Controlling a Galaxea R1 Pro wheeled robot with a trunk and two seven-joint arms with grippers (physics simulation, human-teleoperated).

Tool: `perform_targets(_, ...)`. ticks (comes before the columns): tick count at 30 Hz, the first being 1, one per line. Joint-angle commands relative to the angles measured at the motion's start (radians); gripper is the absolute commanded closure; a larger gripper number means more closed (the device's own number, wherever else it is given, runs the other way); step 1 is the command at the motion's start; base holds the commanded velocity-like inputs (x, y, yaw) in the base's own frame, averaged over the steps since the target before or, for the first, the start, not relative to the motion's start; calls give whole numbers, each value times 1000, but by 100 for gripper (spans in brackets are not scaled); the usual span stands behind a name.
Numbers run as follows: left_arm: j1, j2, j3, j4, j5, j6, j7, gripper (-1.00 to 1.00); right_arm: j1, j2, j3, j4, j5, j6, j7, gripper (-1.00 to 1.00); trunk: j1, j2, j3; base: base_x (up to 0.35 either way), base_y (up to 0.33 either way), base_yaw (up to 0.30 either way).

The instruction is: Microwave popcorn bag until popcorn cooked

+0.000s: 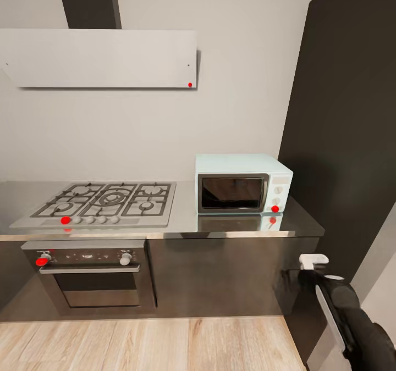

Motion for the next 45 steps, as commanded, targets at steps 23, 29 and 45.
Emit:
perform_targets(23, -1, 0, -8, 0, 9, -4, -3, -100, -433, 22, -63, 57, -6, -46, -22, -100, 0, -1, -1, 0, 0, 0)
perform_targets(29, -1, 0, -10, 0, 8, -4, -3, -100, -433, 6, -67, 270, -1, -273, 79, -100, 0, -1, -1, 0, 0, 0)
perform_targets(45, -1, 0, -10, 0, 7, -4, -4, -100, -433, -22, -80, 467, 6, -439, 180, -100, 0, -1, -1, 0, 0, 0)
